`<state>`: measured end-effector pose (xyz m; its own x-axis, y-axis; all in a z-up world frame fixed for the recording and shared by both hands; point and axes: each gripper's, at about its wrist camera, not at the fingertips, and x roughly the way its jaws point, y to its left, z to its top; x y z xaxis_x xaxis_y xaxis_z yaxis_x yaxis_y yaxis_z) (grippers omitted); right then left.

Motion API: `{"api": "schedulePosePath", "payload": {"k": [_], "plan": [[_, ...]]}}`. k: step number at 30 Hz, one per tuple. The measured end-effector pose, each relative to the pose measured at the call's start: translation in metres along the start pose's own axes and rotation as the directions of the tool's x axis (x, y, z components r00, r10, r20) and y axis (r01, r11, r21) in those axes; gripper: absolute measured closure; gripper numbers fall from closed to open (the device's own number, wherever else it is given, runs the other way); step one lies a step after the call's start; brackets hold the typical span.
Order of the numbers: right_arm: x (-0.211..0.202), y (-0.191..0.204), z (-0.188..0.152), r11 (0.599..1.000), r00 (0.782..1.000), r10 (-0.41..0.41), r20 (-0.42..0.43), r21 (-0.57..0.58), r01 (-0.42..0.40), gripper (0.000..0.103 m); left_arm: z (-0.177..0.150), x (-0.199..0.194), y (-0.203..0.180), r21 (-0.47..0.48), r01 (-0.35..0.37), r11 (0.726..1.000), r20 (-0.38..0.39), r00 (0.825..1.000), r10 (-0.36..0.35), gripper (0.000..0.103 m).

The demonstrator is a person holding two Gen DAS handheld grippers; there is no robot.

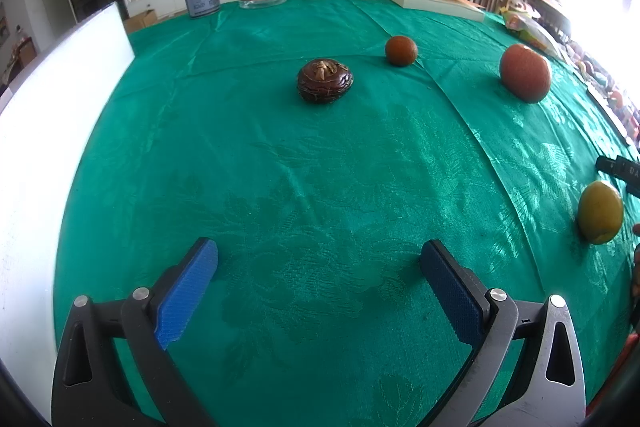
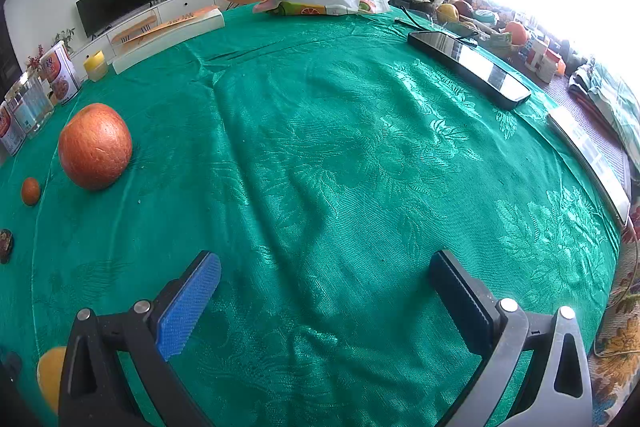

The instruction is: Organize fruits

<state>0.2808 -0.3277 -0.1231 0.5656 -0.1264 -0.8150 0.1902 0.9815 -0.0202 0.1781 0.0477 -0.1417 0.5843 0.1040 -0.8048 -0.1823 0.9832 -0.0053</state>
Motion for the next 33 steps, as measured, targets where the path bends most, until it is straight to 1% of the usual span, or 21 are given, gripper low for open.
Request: {"api": "schedulePosePath", "payload": {"k": [2, 4, 6, 8, 10, 12, 14, 15, 16, 17, 19, 21, 22, 24, 26, 28, 31, 32, 33], "plan": [[0.0, 0.0, 0.0, 1.0, 1.0, 0.0, 0.0, 0.0, 0.0, 0.0, 0.001, 0.0, 0.001, 0.006, 0.019, 1.0, 0.003, 1.0, -0.019, 0.002], [0.0, 0.0, 0.0, 1.0, 1.0, 0.0, 0.0, 0.0, 0.0, 0.0, 0.012, 0.004, 0.006, -0.003, 0.069, 0.998, -0.004, 0.998, -0.069, 0.002], [0.0, 0.0, 0.0, 1.0, 1.0, 0.0, 0.0, 0.0, 0.0, 0.0, 0.035, 0.014, 0.014, -0.052, 0.096, 0.994, -0.023, 0.995, -0.097, 0.003], [0.0, 0.0, 0.0, 1.0, 1.0, -0.001, 0.0, 0.0, 0.001, 0.0, 0.06, 0.025, 0.019, -0.091, 0.121, 0.989, -0.012, 0.992, -0.123, 0.003], [0.0, 0.0, 0.0, 1.0, 1.0, 0.0, 0.0, 0.0, 0.0, 0.0, 0.082, 0.041, 0.017, -0.079, 0.101, 0.992, -0.015, 0.995, -0.102, 0.003], [0.0, 0.0, 0.0, 1.0, 1.0, 0.0, 0.0, 0.0, 0.0, 0.0, 0.098, 0.057, 0.013, -0.042, 0.079, 0.996, -0.036, 0.996, -0.08, 0.004], [0.0, 0.0, 0.0, 1.0, 1.0, 0.0, 0.0, 0.0, 0.0, 0.0, 0.105, 0.064, 0.009, -0.02, 0.063, 0.998, -0.03, 0.998, -0.064, 0.004], [0.0, 0.0, 0.0, 1.0, 1.0, 0.0, 0.0, 0.0, 0.0, 0.0, 0.107, 0.065, 0.007, -0.014, 0.061, 0.998, -0.016, 0.998, -0.062, 0.006], [0.0, 0.0, 0.0, 1.0, 1.0, -0.001, 0.0, -0.001, 0.001, 0.0, 0.106, 0.064, 0.007, -0.007, 0.064, 0.998, -0.004, 0.998, -0.064, 0.014], [0.0, 0.0, 0.0, 1.0, 1.0, -0.001, 0.0, -0.001, 0.001, 0.0, 0.105, 0.066, 0.006, 0.003, 0.067, 0.998, -0.009, 0.998, -0.067, 0.05], [0.0, 0.0, 0.0, 1.0, 1.0, -0.001, 0.0, -0.001, 0.001, 0.0, 0.101, 0.066, 0.003, 0.043, 0.034, 0.998, -0.007, 0.999, -0.034, 0.06], [0.0, 0.0, 0.0, 1.0, 1.0, -0.001, 0.0, -0.001, 0.001, 0.0, 0.094, 0.06, 0.008, 0.022, 0.062, 0.998, -0.014, 0.998, -0.062, 0.06], [0.0, 0.0, 0.0, 1.0, 1.0, -0.001, 0.0, 0.0, 0.001, 0.0, 0.089, 0.054, 0.01, 0.01, 0.06, 0.998, -0.021, 0.998, -0.06, 0.06], [0.0, 0.0, 0.0, 1.0, 1.0, -0.001, 0.0, -0.001, 0.001, 0.0, 0.073, 0.039, 0.016, -0.021, 0.06, 0.998, -0.041, 0.997, -0.061, 0.06], [-0.001, 0.0, 0.0, 1.0, 1.0, -0.001, 0.0, -0.001, 0.001, 0.0, 0.053, 0.02, 0.02, -0.041, 0.077, 0.996, -0.063, 0.995, -0.079, 0.06], [-0.001, 0.0, 0.0, 1.0, 1.0, -0.001, 0.0, -0.001, 0.001, 0.0, 0.033, 0.002, 0.021, -0.047, 0.085, 0.995, -0.071, 0.994, -0.089, 0.06], [-0.001, 0.0, 0.0, 1.0, 1.0, -0.001, 0.0, -0.001, 0.001, 0.0, 0.011, -0.01, 0.02, -0.041, 0.095, 0.995, -0.077, 0.992, -0.098, 0.059], [-0.001, 0.0, 0.0, 1.0, 1.0, -0.001, 0.0, -0.001, 0.001, 0.0, 0.007, -0.012, 0.019, -0.029, 0.083, 0.996, -0.058, 0.995, -0.084, 0.054], [-0.001, 0.0, 0.0, 1.0, 1.0, -0.001, 0.0, -0.001, 0.001, 0.0, 0.005, -0.012, 0.017, -0.014, 0.062, 0.998, -0.045, 0.997, -0.062, 0.036]]}}
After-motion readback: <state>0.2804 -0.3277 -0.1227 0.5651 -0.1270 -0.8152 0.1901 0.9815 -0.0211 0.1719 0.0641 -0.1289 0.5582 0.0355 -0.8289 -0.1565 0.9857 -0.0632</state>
